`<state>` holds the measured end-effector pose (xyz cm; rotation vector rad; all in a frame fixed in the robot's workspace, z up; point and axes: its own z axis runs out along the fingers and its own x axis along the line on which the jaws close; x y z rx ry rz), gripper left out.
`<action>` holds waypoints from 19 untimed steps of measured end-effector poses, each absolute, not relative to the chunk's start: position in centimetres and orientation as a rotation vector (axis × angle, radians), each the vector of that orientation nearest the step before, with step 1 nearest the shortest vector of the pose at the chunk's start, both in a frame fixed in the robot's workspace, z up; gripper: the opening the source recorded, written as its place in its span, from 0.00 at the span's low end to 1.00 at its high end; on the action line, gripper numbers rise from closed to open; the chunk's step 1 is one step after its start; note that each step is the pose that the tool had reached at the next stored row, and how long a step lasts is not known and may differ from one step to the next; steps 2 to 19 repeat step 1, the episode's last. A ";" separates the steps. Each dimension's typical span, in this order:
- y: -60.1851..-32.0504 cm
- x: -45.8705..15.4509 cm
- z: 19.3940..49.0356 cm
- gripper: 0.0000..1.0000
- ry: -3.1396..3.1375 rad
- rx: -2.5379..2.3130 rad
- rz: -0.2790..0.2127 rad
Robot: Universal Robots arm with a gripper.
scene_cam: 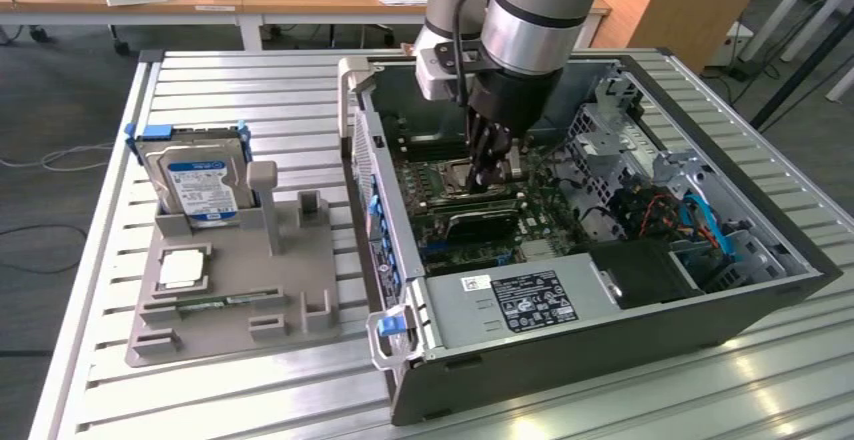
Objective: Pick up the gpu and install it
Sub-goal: 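Press down on the gpu until it lock into place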
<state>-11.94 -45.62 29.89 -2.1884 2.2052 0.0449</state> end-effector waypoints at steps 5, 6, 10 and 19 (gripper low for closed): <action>-45.6 -11.9 29.9 0.11 2.205 -2.188 0.045; -45.6 -11.9 29.9 0.11 2.205 -2.188 0.045; -45.6 -11.9 29.9 0.11 2.205 -2.188 0.045; -45.6 -11.9 29.9 0.11 2.205 -2.188 0.045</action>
